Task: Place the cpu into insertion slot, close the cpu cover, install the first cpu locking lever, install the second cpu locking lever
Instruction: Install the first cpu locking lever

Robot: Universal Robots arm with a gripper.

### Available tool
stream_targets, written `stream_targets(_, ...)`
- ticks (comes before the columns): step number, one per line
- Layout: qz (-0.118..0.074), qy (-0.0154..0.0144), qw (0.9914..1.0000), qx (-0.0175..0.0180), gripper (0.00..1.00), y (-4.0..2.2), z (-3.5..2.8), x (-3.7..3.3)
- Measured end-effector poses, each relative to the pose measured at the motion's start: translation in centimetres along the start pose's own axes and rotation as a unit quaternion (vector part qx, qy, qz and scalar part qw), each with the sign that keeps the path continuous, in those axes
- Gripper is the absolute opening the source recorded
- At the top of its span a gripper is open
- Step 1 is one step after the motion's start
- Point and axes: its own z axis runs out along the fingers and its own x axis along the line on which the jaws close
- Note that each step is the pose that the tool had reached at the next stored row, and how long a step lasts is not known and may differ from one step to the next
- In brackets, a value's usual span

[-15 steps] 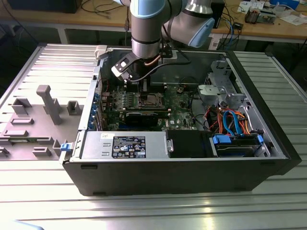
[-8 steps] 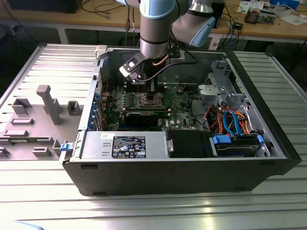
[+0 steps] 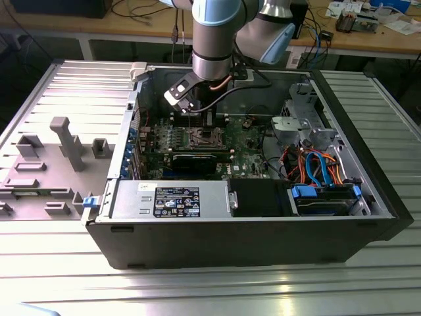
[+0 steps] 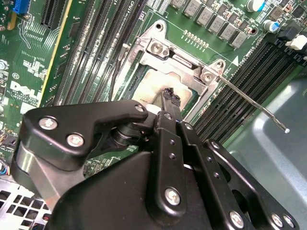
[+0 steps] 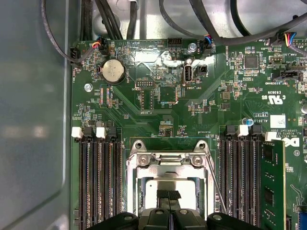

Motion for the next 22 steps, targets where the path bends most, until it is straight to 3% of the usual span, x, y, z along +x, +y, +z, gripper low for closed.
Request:
stream_targets(8,0.0,0.0001,1.0,0.0,0.11,0.0,-0.81,0.01)
stream_targets(22,0.0,0.0001,1.0,0.0,0.11,0.02,-3.59,0.06)
